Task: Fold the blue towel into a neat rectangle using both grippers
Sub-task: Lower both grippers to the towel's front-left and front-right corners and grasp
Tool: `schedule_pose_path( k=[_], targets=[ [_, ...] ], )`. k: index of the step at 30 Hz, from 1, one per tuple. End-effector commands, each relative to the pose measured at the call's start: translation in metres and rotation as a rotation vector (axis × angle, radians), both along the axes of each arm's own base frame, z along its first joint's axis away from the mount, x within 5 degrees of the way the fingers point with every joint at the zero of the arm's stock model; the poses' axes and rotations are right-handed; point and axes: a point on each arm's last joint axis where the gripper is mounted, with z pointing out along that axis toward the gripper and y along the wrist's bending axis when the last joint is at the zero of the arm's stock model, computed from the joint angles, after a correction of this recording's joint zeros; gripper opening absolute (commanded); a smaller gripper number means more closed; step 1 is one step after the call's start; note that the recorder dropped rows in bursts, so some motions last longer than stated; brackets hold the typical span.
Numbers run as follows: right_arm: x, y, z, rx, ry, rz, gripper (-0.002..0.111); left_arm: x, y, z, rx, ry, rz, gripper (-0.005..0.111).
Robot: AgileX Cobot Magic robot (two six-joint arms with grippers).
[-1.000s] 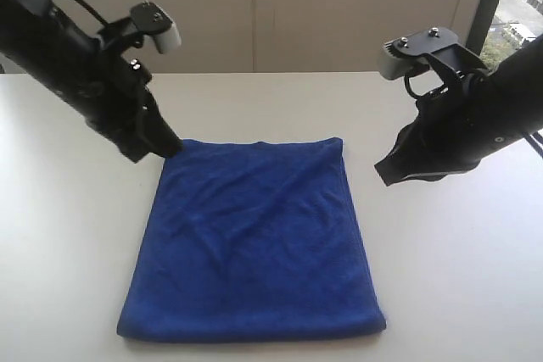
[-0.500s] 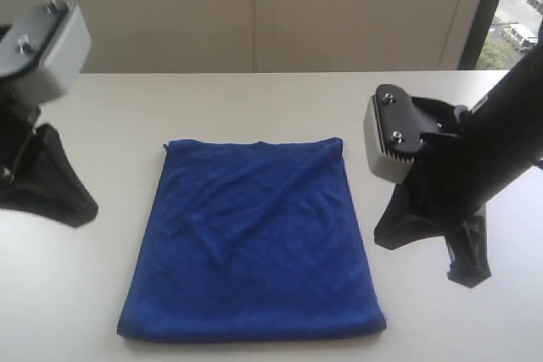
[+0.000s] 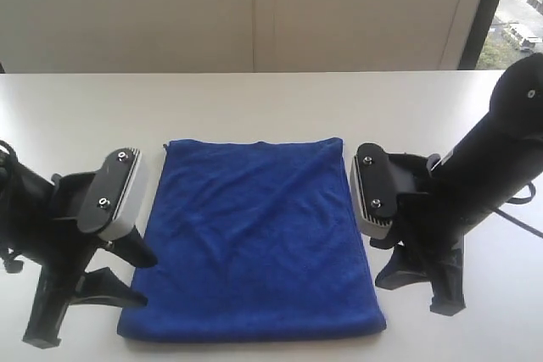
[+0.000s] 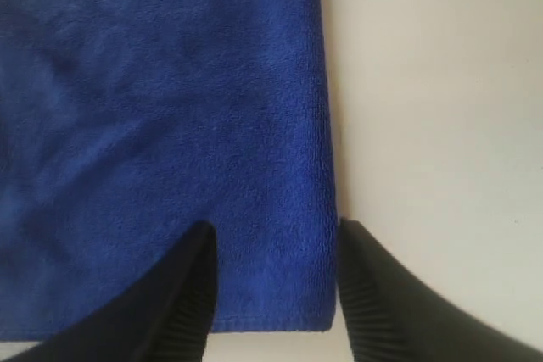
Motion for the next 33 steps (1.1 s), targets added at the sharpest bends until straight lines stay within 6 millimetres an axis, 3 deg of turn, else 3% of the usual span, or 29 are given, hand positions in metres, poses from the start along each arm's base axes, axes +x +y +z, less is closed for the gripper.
schedule_pose_path(
  k=[1, 14, 20, 33],
  targets=[
    [0.005, 0.001, -0.011, -0.014, -0.003, 0.006, 0.058, 0.005, -0.004, -0.021, 0.004, 0.06, -0.021, 0.049],
    [0.008, 0.01, -0.03, -0.012, 0.039, 0.082, 0.058, 0.003, 0.0, -0.05, 0.091, 0.118, -0.083, 0.048],
    [0.004, 0.024, -0.037, -0.04, 0.039, 0.165, 0.054, 0.004, 0.001, -0.05, 0.095, 0.107, -0.066, 0.048],
    [-0.002, 0.022, -0.061, -0.082, 0.095, 0.155, 0.054, 0.001, 0.004, -0.057, 0.114, 0.099, -0.05, 0.048]
  ],
)
